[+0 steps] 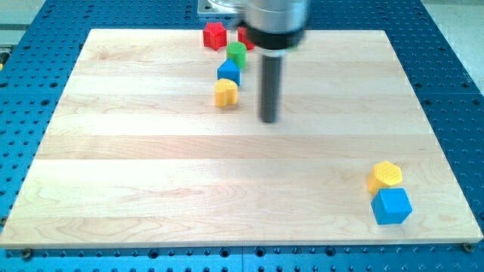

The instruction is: Place the yellow hexagon at the center of the board

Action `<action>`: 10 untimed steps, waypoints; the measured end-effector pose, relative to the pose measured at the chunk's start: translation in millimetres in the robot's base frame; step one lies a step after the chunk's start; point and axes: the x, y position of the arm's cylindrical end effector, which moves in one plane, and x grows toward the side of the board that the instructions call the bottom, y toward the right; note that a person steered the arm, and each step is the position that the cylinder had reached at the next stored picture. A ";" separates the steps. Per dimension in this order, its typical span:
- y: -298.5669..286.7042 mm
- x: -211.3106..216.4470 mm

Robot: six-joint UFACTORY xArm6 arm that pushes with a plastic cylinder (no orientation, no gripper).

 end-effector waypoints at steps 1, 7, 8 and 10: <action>139.3 35.5; -105.3 35.8; -112.6 36.1; -171.0 61.6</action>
